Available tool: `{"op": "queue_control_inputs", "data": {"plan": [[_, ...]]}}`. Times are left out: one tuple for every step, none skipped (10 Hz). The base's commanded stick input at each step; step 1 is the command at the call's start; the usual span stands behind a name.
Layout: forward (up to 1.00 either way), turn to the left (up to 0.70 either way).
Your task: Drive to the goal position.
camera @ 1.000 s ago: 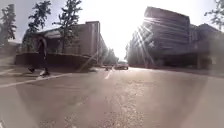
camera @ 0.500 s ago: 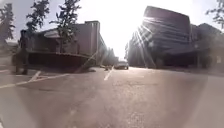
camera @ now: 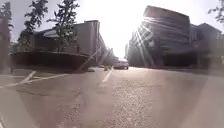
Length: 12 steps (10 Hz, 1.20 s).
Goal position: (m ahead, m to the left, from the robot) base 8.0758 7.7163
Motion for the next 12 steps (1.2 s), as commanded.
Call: {"op": "queue_control_inputs", "data": {"plan": [[0.70, 0.14], [0.70, 0.14], [0.70, 0.00], [0.70, 0.00], [0.70, 0.00], [0.70, 0.00], [0.70, 0.00], [0.70, 0.00], [0.70, 0.00], [0.70, 0.00], [0.70, 0.00], [0.70, 0.00]]}}
